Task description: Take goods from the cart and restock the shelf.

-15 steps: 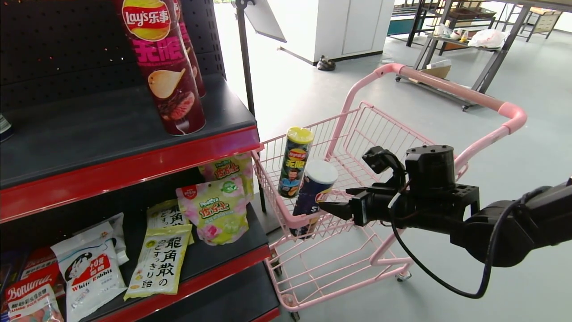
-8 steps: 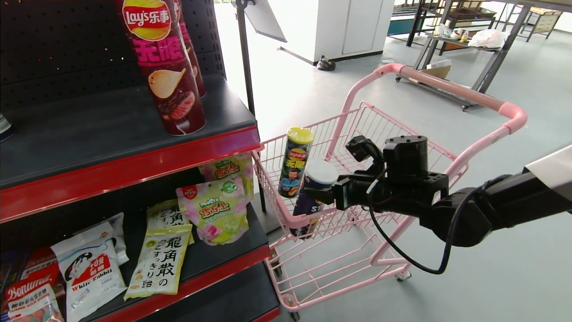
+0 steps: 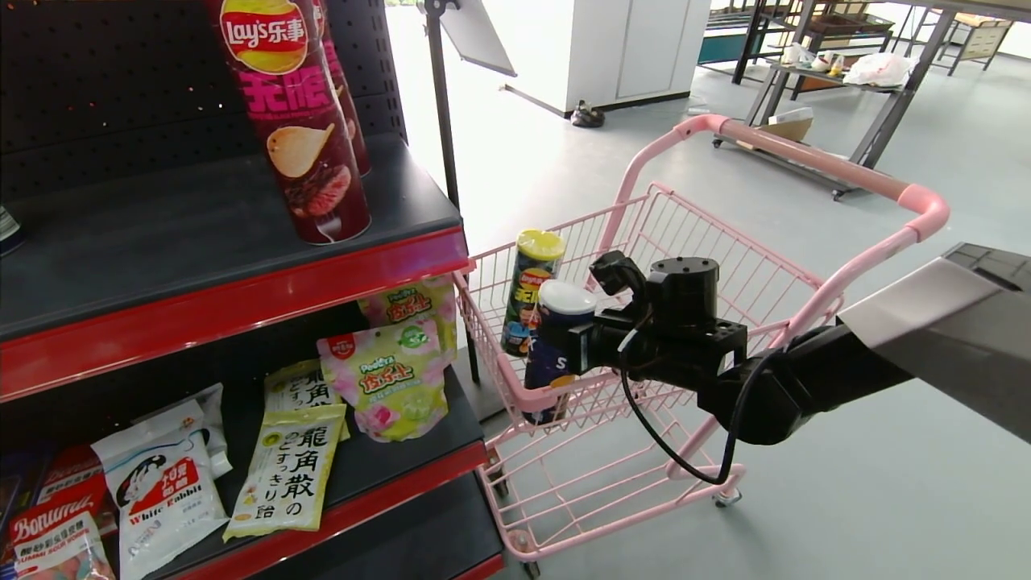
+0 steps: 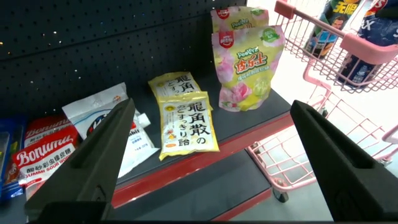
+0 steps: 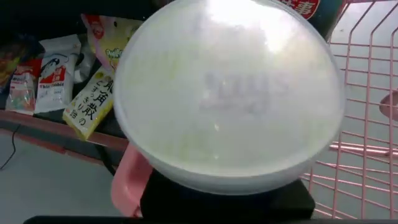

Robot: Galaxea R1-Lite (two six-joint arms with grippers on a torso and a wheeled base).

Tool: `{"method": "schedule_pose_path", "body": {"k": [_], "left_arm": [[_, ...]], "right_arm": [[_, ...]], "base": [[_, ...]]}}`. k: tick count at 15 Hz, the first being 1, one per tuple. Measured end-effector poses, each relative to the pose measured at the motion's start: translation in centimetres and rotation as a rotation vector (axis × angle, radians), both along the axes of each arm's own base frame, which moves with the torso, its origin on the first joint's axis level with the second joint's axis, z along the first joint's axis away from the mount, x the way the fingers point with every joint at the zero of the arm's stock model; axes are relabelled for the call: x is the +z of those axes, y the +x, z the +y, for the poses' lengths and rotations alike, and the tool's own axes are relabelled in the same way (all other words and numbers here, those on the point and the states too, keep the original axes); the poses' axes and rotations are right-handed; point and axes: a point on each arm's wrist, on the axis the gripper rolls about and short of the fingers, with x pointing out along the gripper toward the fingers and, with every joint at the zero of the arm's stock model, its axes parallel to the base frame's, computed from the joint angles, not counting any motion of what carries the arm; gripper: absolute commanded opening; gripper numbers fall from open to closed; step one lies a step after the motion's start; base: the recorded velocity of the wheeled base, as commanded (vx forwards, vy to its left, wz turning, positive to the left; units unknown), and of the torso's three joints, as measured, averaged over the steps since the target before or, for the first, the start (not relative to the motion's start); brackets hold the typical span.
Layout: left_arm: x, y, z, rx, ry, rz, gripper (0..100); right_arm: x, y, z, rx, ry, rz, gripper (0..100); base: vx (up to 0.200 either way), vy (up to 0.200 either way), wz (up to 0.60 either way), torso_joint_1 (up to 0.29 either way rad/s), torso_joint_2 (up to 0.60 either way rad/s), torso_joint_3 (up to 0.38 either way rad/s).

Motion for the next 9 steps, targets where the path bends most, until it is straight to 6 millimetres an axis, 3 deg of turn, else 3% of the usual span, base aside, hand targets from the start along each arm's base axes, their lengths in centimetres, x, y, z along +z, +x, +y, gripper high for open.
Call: {"method": "schedule_pose_path", "body": {"k": [3, 5, 9], "left_arm": [[0.0, 0.0, 0.0, 0.001, 0.000, 0.000, 100], [0.0, 0.0, 0.0, 0.001, 0.000, 0.000, 100], [0.0, 0.0, 0.0, 0.001, -0.001, 0.000, 100]], "right_arm": [[-0.3, 0.1, -0.1, -0.005, -0.004, 0.010, 0], [0.5, -0.3, -0.4, -0.017, -0.009, 0.007, 0], [6.2, -1.7, -1.8, -0.036, 0.030, -0.075, 0]], "base": [[0.000, 0.000, 0.00, 0.000, 0.00, 0.000], [0.000, 0.000, 0.00, 0.000, 0.00, 0.000], [0.000, 0.000, 0.00, 0.000, 0.00, 0.000]]}}
